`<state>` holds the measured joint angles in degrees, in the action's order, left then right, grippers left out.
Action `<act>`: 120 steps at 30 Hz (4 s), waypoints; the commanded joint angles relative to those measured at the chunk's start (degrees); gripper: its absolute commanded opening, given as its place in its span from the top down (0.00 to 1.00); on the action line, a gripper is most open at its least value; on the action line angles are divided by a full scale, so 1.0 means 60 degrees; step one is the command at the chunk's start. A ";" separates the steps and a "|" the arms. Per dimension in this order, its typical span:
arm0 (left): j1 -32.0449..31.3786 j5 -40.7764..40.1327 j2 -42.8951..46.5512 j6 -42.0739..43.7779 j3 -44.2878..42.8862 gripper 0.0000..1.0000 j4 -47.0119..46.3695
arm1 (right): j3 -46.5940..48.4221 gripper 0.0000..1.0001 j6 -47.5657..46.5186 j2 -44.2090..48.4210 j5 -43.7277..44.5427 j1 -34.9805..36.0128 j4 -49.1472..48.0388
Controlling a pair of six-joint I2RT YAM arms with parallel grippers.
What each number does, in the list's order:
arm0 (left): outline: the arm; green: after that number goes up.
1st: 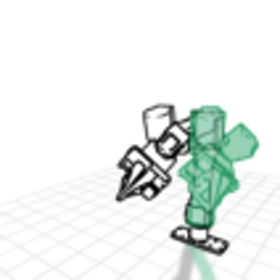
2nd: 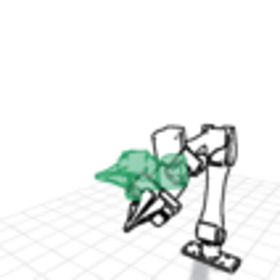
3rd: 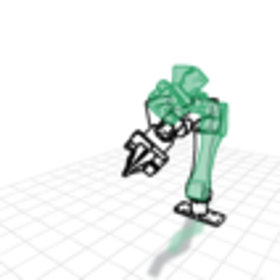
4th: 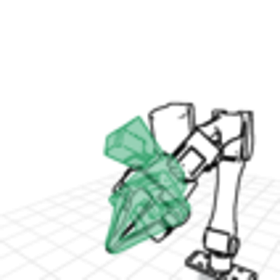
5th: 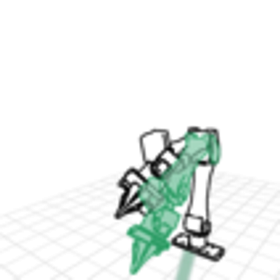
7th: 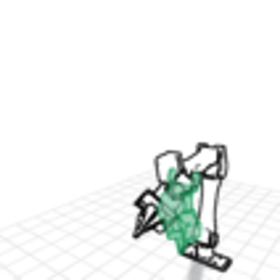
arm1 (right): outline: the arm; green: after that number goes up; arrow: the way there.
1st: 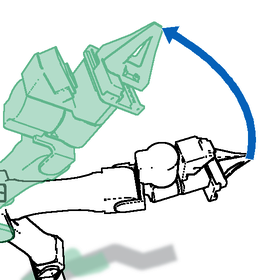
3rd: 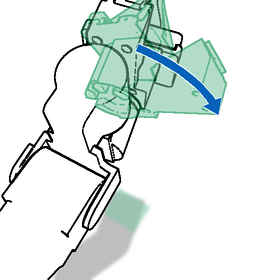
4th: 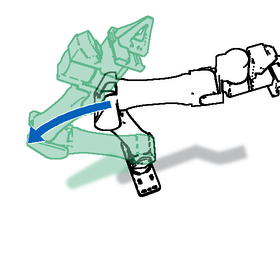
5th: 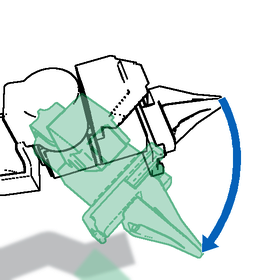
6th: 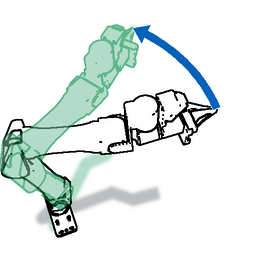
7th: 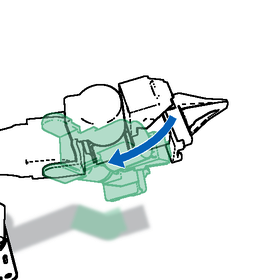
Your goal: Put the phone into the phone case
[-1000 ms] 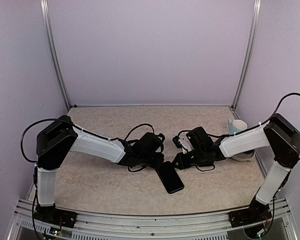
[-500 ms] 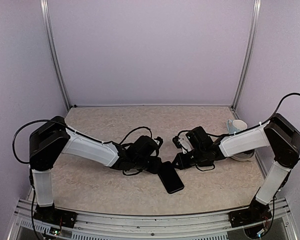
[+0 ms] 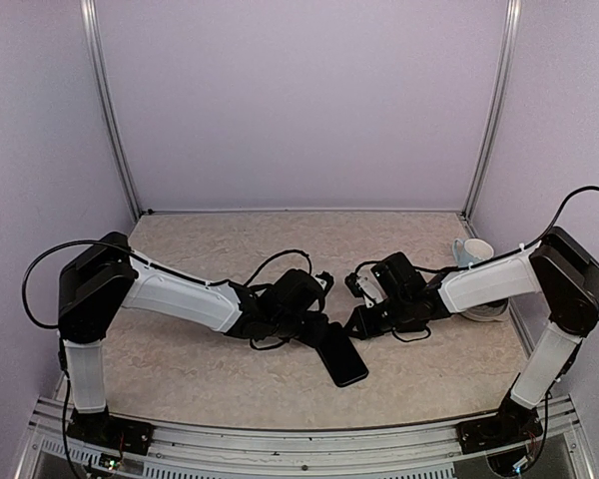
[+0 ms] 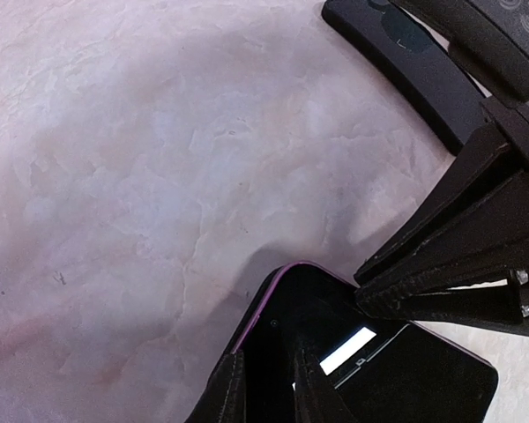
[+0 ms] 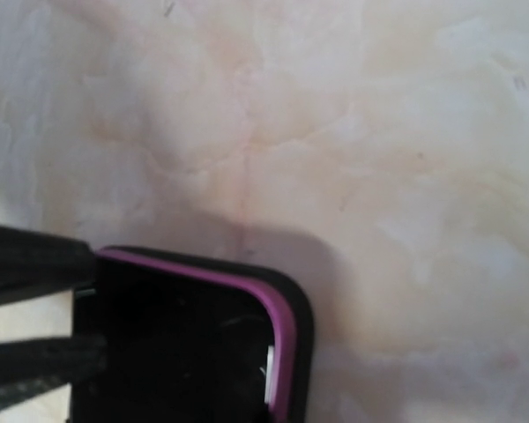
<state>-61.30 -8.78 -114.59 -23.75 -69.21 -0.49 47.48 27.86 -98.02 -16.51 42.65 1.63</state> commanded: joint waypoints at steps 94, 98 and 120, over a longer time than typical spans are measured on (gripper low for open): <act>0.0134 0.1260 -0.0725 -0.0436 0.0024 0.82 0.1019 | -0.1459 0.85 -0.0061 0.0203 0.1107 0.0713 0.1961; -0.0359 0.1996 -0.0773 0.0132 -0.0086 0.81 0.1189 | -0.1378 0.85 -0.0015 0.0251 0.1150 0.0714 0.2003; -0.0987 0.2846 -0.2354 0.0409 0.0207 0.86 0.2439 | 0.0184 0.74 -0.0055 0.0727 0.0212 0.0225 0.1850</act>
<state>-60.49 -4.99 -120.90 -20.29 -74.04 0.27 45.98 28.21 -93.27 -14.13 45.54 12.32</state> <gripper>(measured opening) 0.143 0.250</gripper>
